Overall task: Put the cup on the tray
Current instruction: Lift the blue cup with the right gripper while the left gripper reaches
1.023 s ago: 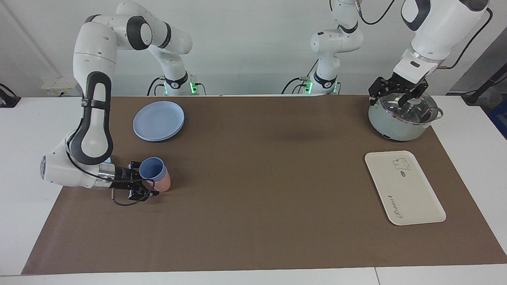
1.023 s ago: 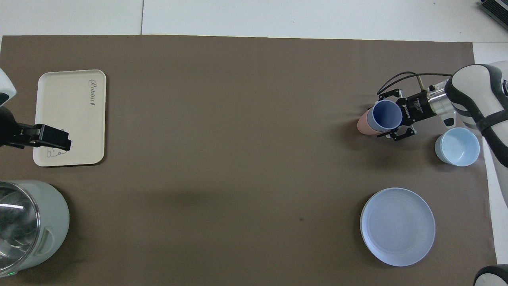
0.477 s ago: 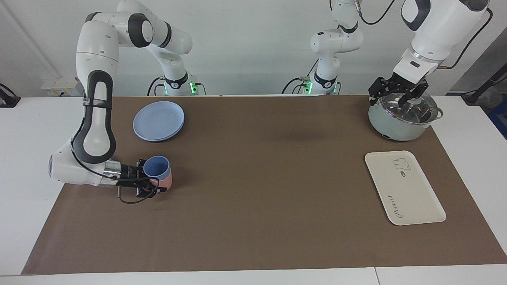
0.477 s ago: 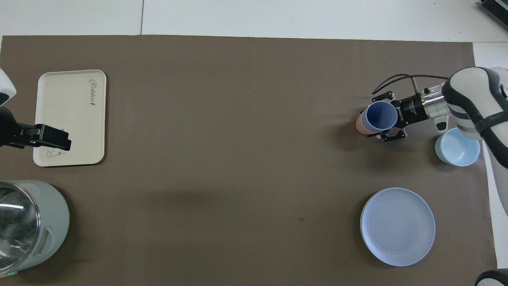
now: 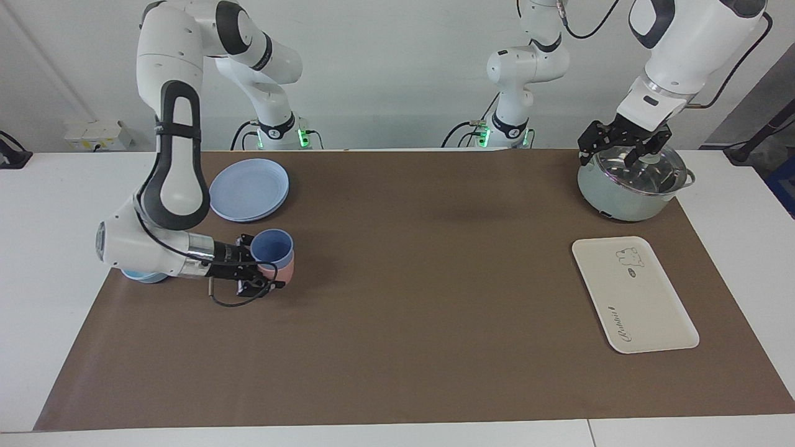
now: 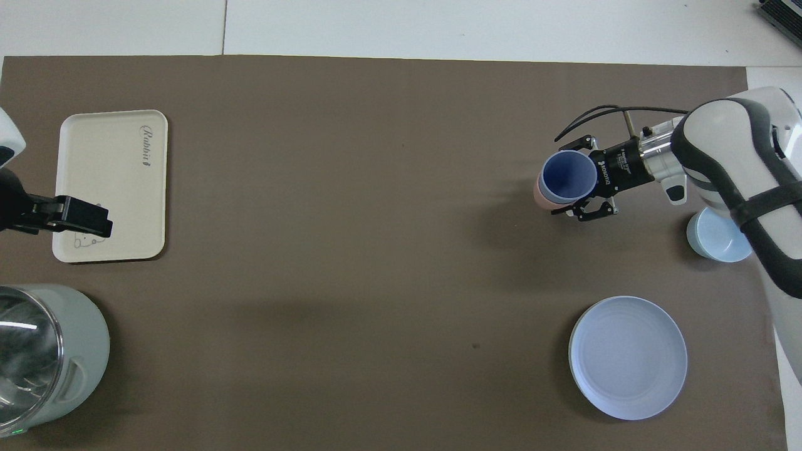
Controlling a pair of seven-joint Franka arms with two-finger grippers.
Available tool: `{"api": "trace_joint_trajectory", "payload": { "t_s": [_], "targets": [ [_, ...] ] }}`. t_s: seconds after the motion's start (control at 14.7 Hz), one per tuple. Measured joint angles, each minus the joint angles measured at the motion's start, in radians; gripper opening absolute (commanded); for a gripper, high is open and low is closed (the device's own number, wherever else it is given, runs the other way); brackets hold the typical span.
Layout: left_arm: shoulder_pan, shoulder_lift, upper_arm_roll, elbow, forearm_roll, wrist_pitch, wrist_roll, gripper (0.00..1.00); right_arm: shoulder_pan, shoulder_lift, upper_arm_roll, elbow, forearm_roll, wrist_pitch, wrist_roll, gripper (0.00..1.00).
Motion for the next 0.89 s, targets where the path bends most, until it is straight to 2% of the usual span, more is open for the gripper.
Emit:
{"api": "trace_joint_trajectory", "payload": {
  "t_s": [0.27,0.68,0.89],
  "targets": [
    [0.000,0.000,-0.001,0.000,0.000,0.000,0.000,1.00,0.112,-0.091,0.001,-0.049,0.000,0.043,0.148,0.00],
    [-0.008,-0.002,-0.030,0.000,-0.009,0.004,-0.006,1.00,0.256,-0.156,0.000,-0.058,-0.026,0.102,0.340,0.00],
    [-0.063,-0.010,-0.037,-0.033,-0.106,0.076,-0.217,1.00,0.310,-0.175,0.000,-0.059,-0.061,0.122,0.388,0.00]
  ]
}}
